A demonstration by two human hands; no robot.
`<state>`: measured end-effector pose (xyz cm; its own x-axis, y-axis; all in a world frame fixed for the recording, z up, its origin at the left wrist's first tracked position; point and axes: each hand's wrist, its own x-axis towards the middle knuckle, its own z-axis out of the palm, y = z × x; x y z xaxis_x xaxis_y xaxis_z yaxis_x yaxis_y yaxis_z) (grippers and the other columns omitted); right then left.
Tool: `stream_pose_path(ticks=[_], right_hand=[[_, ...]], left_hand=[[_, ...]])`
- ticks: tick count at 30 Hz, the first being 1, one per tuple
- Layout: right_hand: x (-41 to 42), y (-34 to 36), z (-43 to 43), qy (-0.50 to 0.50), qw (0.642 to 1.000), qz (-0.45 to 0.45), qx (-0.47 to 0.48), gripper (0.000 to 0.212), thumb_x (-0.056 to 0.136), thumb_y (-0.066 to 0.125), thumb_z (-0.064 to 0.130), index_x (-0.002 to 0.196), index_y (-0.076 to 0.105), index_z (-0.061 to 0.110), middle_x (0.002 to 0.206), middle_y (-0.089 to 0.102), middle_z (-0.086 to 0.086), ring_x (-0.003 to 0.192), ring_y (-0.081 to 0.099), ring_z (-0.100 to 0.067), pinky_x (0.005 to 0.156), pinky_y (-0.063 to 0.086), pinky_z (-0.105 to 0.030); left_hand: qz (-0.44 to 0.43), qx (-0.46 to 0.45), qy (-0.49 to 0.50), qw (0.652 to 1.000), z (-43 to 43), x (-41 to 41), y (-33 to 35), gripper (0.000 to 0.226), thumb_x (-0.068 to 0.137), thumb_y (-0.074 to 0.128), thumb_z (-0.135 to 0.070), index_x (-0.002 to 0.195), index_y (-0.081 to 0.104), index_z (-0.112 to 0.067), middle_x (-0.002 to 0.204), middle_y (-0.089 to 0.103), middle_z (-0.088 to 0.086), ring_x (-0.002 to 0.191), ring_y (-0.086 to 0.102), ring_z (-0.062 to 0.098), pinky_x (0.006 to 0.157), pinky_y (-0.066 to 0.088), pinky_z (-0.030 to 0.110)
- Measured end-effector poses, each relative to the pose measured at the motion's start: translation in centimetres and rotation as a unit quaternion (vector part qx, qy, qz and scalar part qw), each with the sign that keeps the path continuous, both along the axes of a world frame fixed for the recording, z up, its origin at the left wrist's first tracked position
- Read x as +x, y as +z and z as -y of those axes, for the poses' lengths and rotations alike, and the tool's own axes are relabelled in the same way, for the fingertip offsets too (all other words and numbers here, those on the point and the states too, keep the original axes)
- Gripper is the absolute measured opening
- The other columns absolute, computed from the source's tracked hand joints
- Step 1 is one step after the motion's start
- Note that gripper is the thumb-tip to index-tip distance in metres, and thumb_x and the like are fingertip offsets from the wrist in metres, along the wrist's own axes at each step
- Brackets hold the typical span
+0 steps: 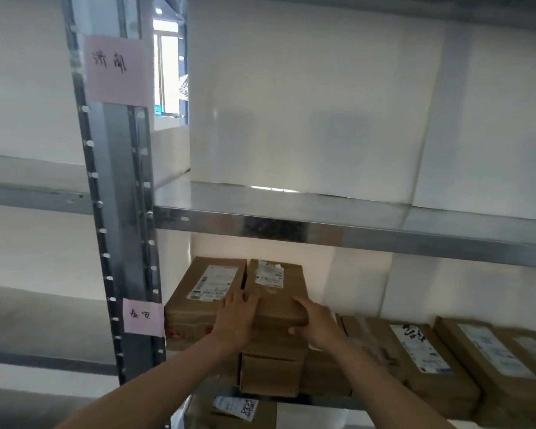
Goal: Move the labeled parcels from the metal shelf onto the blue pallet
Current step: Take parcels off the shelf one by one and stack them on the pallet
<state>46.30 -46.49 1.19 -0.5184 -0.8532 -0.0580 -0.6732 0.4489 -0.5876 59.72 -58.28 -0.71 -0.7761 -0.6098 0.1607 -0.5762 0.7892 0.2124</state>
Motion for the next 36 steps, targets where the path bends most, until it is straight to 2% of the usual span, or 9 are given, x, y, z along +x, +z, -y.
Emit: stream_pose_path(ticks=[2, 8, 12, 16, 19, 23, 27, 31, 36], right_hand=[[-0.2, 0.1, -0.2, -0.005, 1.0, -0.01, 0.004, 0.075, 0.081, 0.068, 0.018, 0.144, 0.027, 0.017, 0.146, 0.039, -0.007, 0.132, 0.039, -0.021, 0.109, 0.031, -0.028], [-0.7, 0.2, -1.4, -0.03, 1.0, 0.002, -0.003, 0.076, 0.08, 0.07, 0.018, 0.144, 0.028, 0.016, 0.144, 0.042, -0.006, 0.131, 0.042, -0.019, 0.107, 0.033, -0.026], [-1.0, 0.3, -1.9, -0.036, 0.999, -0.008, 0.015, 0.078, 0.081, 0.069, 0.024, 0.145, 0.026, 0.017, 0.145, 0.04, -0.004, 0.132, 0.04, -0.019, 0.107, 0.033, -0.026], [-0.4, 0.4, -1.8, -0.029, 0.999, -0.008, 0.016, 0.075, 0.083, 0.066, 0.024, 0.145, 0.024, 0.019, 0.147, 0.036, -0.004, 0.133, 0.038, -0.019, 0.106, 0.033, -0.025], [0.2, 0.3, -1.7, -0.034, 0.999, 0.006, 0.003, 0.073, 0.085, 0.064, 0.022, 0.144, 0.022, 0.02, 0.148, 0.033, -0.005, 0.134, 0.035, -0.019, 0.109, 0.031, -0.027], [0.2, 0.4, -2.1, -0.048, 0.999, 0.021, -0.013, 0.071, 0.085, 0.064, 0.018, 0.144, 0.023, 0.018, 0.148, 0.033, -0.005, 0.135, 0.034, -0.019, 0.109, 0.029, -0.026], [-0.7, 0.6, -2.8, -0.055, 0.998, 0.014, -0.022, 0.074, 0.084, 0.065, 0.018, 0.145, 0.024, 0.018, 0.147, 0.035, -0.005, 0.135, 0.035, -0.018, 0.108, 0.028, -0.022], [-1.6, 0.6, -4.1, -0.067, 0.997, 0.011, -0.024, 0.075, 0.082, 0.068, 0.02, 0.144, 0.027, 0.022, 0.146, 0.036, -0.004, 0.134, 0.035, -0.02, 0.109, 0.03, -0.027], [-3.1, 0.8, -6.1, -0.083, 0.996, 0.009, -0.038, 0.078, 0.078, 0.072, 0.02, 0.143, 0.03, 0.023, 0.144, 0.041, -0.004, 0.13, 0.04, -0.019, 0.111, 0.033, -0.031]], left_hand=[[-0.041, 0.014, -0.011, 0.999, -0.2, -0.3, 0.1, 0.07, 0.087, 0.057, -0.029, 0.145, 0.017, -0.025, 0.149, 0.023, 0.012, 0.139, 0.022, 0.031, 0.117, 0.02, 0.044], [-0.135, 0.107, -0.043, 0.984, -0.8, -1.4, 0.8, 0.059, 0.083, 0.064, -0.024, 0.135, 0.036, -0.023, 0.139, 0.036, 0.008, 0.129, 0.038, 0.021, 0.111, 0.032, 0.031], [-0.091, 0.129, -0.071, 0.985, -0.2, -2.0, 1.4, 0.08, 0.079, 0.069, -0.022, 0.143, 0.022, -0.024, 0.14, 0.038, 0.006, 0.128, 0.042, 0.022, 0.109, 0.037, 0.034], [-0.026, 0.126, -0.087, 0.988, 0.9, -2.8, 1.6, 0.098, 0.064, 0.078, -0.036, 0.141, 0.017, -0.029, 0.143, 0.038, 0.002, 0.129, 0.043, 0.022, 0.106, 0.041, 0.042], [-0.007, 0.114, -0.069, 0.991, 0.6, -2.8, 1.9, 0.084, 0.071, 0.076, -0.032, 0.139, 0.027, -0.023, 0.14, 0.041, 0.003, 0.127, 0.043, 0.023, 0.105, 0.041, 0.041], [-0.042, 0.116, -0.075, 0.99, 0.2, -3.4, 1.9, 0.071, 0.075, 0.073, -0.025, 0.135, 0.036, -0.022, 0.139, 0.042, 0.002, 0.13, 0.041, 0.022, 0.109, 0.037, 0.038], [-0.081, 0.146, -0.091, 0.982, -0.3, -4.0, 2.4, 0.066, 0.067, 0.079, -0.021, 0.126, 0.05, -0.02, 0.133, 0.051, 0.0, 0.125, 0.046, 0.019, 0.107, 0.039, 0.034], [-0.094, 0.175, -0.069, 0.978, -1.3, -4.4, 2.6, 0.077, 0.062, 0.082, -0.026, 0.129, 0.045, -0.022, 0.132, 0.051, 0.0, 0.125, 0.045, 0.021, 0.107, 0.038, 0.037], [-0.111, 0.195, -0.057, 0.973, -3.7, -5.3, 2.6, 0.075, 0.067, 0.08, -0.028, 0.132, 0.044, -0.019, 0.133, 0.051, 0.003, 0.125, 0.045, 0.019, 0.106, 0.035, 0.032]])
